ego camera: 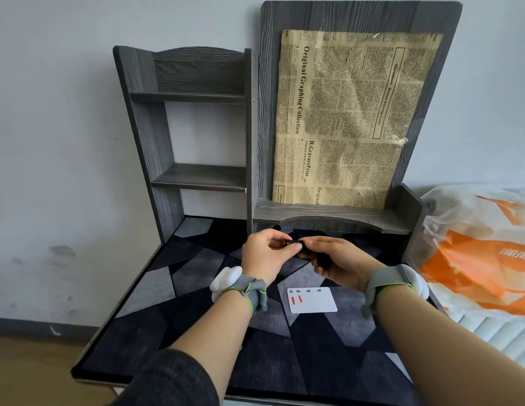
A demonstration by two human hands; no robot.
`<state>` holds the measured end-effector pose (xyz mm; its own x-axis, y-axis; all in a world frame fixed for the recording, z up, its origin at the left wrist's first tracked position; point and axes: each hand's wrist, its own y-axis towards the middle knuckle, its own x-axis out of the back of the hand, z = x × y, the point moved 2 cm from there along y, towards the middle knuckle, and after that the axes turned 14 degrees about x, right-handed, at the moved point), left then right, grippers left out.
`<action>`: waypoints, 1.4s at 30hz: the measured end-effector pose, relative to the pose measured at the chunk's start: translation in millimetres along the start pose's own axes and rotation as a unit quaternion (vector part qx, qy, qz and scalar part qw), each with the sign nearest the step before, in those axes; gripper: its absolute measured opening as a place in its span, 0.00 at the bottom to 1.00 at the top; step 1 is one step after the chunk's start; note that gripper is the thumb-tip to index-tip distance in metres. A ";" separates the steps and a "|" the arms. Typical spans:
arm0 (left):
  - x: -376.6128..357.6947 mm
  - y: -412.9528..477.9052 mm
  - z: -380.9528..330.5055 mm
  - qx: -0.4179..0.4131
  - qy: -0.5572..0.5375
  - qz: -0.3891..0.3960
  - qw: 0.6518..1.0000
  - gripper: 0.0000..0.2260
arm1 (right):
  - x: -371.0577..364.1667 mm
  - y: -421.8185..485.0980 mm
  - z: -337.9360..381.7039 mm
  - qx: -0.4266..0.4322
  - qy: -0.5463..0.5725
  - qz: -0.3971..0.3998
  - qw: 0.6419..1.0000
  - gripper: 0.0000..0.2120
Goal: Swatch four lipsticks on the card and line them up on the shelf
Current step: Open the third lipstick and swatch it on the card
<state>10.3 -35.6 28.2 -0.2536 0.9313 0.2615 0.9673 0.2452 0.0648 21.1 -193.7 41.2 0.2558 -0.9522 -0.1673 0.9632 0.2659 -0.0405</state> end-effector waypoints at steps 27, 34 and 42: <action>0.6 -29.1 43.6 0.041 0.307 0.099 0.946 0.27 | 17.0 -21.3 4.9 0.059 -0.287 -0.080 0.953 0.04; -7.6 -39.8 47.9 0.027 0.354 0.089 0.930 0.29 | 21.6 -26.8 -12.7 0.071 -0.400 -0.054 0.912 0.06; -5.8 -40.9 48.9 0.029 0.327 0.095 0.940 0.23 | 20.3 -25.3 -14.5 0.068 -0.406 -0.034 0.910 0.07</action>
<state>-27.9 -37.9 -23.1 -0.0010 0.5994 0.8004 0.9883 0.1225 -0.0906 0.7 -217.5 24.5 0.1188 -0.7774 0.6177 0.9664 0.2334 0.1079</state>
